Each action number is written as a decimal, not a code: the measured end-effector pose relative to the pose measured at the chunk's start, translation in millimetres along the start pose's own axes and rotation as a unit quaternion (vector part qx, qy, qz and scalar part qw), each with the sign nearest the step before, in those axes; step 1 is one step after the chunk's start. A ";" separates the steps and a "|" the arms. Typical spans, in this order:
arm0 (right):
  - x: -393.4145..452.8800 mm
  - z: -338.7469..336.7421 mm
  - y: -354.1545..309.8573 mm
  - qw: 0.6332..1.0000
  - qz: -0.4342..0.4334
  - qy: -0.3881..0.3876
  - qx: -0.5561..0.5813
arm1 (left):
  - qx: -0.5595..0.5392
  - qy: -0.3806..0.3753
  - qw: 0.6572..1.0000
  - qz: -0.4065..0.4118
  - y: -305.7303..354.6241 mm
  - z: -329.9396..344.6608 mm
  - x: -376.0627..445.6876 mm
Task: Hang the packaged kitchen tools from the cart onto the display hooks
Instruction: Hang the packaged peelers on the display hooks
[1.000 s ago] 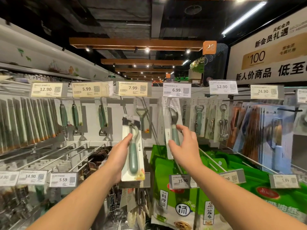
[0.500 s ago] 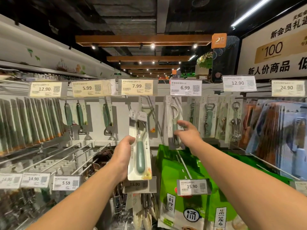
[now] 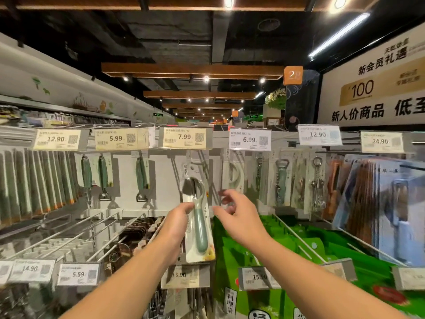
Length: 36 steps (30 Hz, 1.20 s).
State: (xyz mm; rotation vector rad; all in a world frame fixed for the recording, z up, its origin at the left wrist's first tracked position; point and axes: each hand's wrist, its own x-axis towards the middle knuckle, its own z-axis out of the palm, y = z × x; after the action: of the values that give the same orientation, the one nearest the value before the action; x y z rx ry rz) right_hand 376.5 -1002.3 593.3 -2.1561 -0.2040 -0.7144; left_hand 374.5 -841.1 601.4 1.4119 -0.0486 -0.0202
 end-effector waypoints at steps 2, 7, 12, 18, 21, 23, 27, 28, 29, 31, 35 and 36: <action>-8.5 3.9 -11.9 0.999 -0.023 -0.036 -0.012 | -0.004 -0.010 1.000 -0.022 -0.5 3.6 -0.3; -18.4 11.4 -23.5 0.996 -0.031 -0.061 -0.049 | -0.034 -0.023 0.999 -0.027 -0.6 7.7 -8.4; -23.5 11.5 -28.0 0.998 -0.030 -0.037 -0.046 | -0.032 -0.039 0.999 -0.002 -2.2 7.3 -11.7; -36.2 4.0 -15.0 0.998 -0.035 0.010 -0.060 | 0.026 -0.002 0.997 0.070 -3.2 -6.7 -13.2; -47.5 -7.1 -0.9 0.995 -0.040 0.046 -0.083 | 0.031 0.010 0.998 0.059 -5.8 -17.0 -10.1; -54.1 -15.1 6.8 0.991 -0.046 0.070 -0.102 | 0.042 0.013 0.998 0.046 -8.3 -23.2 -6.5; -58.0 -29.0 12.5 0.986 -0.051 0.122 -0.097 | 0.061 0.023 0.997 0.044 -10.5 -30.9 -2.2; -57.3 -32.1 11.9 0.986 -0.049 0.135 -0.090 | 0.063 0.023 0.997 0.049 -10.7 -31.1 -2.2; -56.3 -34.5 11.0 0.985 -0.047 0.145 -0.080 | 0.062 0.021 0.996 0.054 -10.7 -31.4 -2.1; -55.0 -37.5 9.8 0.985 -0.045 0.157 -0.061 | 0.064 0.019 0.996 0.060 -11.1 -31.8 -0.7; -58.4 -40.1 15.0 0.984 -0.052 0.162 -0.056 | 0.065 0.016 0.996 0.065 -10.8 -28.8 -0.9; -59.3 -40.4 16.8 0.983 -0.054 0.164 -0.055 | 0.064 0.016 0.996 0.067 -10.1 -28.0 -2.0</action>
State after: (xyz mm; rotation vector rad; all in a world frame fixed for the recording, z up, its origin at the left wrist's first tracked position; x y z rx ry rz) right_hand 316.9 -1038.1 568.7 -2.1038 -0.1087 -1.1537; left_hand 373.9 -815.0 587.0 1.5336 -0.1192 0.1181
